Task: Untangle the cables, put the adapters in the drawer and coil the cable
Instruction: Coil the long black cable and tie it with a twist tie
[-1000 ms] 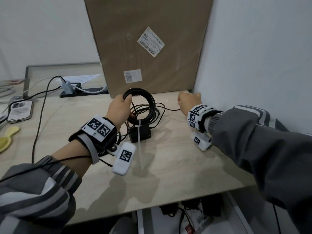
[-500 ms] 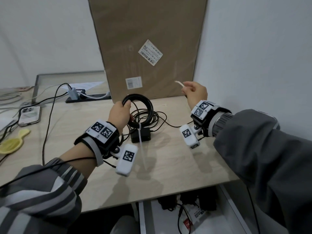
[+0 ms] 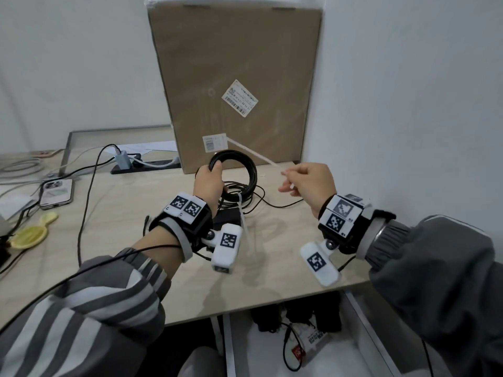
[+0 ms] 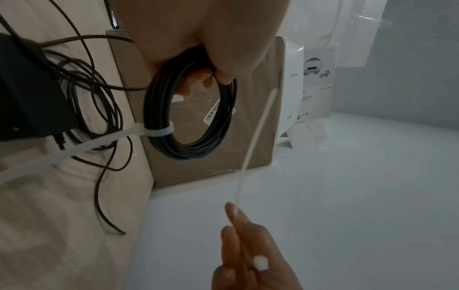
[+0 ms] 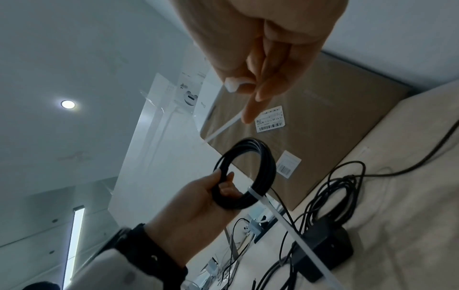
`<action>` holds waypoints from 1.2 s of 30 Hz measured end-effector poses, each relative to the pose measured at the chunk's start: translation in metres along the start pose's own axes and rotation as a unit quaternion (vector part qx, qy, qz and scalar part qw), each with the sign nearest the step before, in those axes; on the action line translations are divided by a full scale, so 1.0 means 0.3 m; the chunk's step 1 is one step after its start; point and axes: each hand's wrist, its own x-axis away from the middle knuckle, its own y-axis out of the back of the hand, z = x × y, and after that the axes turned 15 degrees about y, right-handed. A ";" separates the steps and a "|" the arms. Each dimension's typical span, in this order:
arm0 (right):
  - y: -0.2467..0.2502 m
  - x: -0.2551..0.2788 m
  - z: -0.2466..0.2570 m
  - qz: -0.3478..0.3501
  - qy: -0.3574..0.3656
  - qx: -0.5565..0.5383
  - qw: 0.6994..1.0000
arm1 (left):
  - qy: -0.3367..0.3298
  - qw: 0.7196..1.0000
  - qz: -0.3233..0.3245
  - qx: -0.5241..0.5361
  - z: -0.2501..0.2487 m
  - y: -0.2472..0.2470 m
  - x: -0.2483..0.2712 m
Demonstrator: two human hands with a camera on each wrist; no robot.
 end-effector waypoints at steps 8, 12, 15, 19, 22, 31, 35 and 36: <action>0.035 0.089 0.031 0.067 -0.095 0.042 0.992 | -0.038 0.999 -0.023 0.008 -0.026 0.003 0.042; 0.028 0.093 0.064 0.062 -0.132 0.029 0.989 | -0.071 0.997 -0.014 -0.037 -0.024 -0.008 0.071; -0.001 0.086 0.101 0.064 -0.166 -0.007 0.984 | -0.107 0.992 0.005 -0.067 -0.018 -0.028 0.112; -0.032 0.071 0.128 0.059 -0.191 -0.049 0.979 | -0.155 0.984 0.032 -0.082 -0.017 -0.034 0.126; -0.037 0.058 0.122 0.052 -0.211 -0.059 0.974 | -0.114 0.989 0.033 -0.091 -0.021 -0.032 0.130; -0.065 0.042 0.142 0.124 -0.177 -0.074 0.974 | -0.026 0.997 0.065 0.019 -0.022 -0.064 0.143; -0.058 0.027 0.126 0.175 -0.187 -0.066 0.964 | -0.022 0.998 0.060 0.018 -0.020 -0.064 0.138; -0.052 0.026 0.120 0.186 -0.194 -0.078 0.960 | -0.014 0.999 0.049 0.019 -0.018 -0.061 0.132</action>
